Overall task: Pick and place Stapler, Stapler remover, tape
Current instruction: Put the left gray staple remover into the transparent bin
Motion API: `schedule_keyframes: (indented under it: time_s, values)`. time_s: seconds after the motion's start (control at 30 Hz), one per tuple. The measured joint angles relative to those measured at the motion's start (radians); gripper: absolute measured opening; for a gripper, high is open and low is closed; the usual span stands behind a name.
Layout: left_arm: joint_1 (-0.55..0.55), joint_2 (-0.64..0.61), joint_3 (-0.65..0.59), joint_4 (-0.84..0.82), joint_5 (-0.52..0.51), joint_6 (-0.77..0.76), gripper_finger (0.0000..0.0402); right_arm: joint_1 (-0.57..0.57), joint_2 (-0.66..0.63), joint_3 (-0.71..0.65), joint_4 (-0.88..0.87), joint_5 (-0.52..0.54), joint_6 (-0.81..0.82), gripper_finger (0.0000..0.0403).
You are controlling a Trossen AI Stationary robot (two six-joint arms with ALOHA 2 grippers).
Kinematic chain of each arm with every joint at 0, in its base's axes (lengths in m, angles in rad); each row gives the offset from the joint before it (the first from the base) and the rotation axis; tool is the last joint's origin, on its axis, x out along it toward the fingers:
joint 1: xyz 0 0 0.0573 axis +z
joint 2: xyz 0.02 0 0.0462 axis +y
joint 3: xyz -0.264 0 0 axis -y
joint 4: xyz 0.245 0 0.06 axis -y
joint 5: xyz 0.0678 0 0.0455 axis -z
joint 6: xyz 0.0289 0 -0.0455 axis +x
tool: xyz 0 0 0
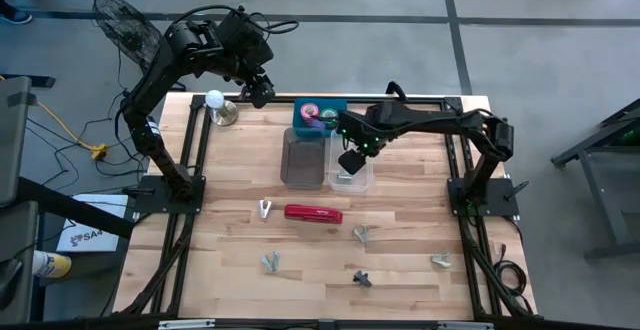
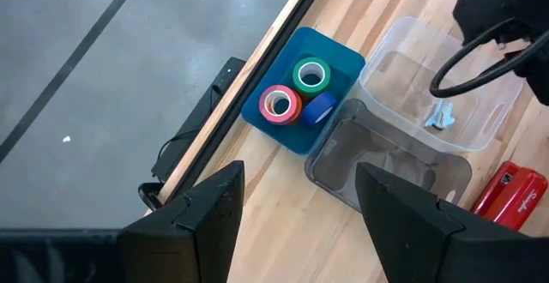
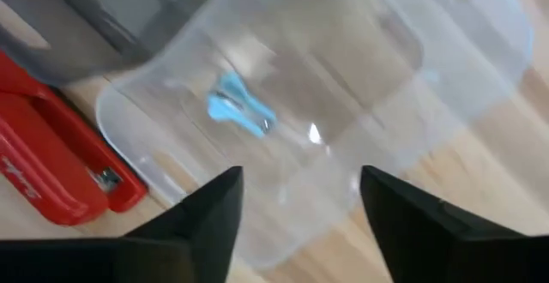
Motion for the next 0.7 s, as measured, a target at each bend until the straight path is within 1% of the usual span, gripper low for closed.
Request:
schedule_keyframes:
  time_s: [0.13, 0.23, 0.4, 0.7]
  values:
    - [0.000, 0.000, 0.000, 0.000, 0.000, 0.000, 0.0220, 0.028, 0.000, 0.000, -0.063, 0.025, 0.082, 0.0263]
    - [0.000, 0.000, 0.000, 0.000, 0.000, 0.000, 0.0220, 0.056, -0.014, 0.000, -0.096, 0.044, 0.124, 0.0277]
    - [0.000, 0.000, 0.000, 0.000, 0.000, -0.001, 0.0220, 0.117, -0.037, 0.000, -0.139, 0.047, 0.204, 0.0278]
    - [0.000, 0.000, 0.000, 0.000, 0.000, -0.001, 0.0220, 0.278, -0.038, 0.000, -0.153, 0.115, 0.343, 0.0279]
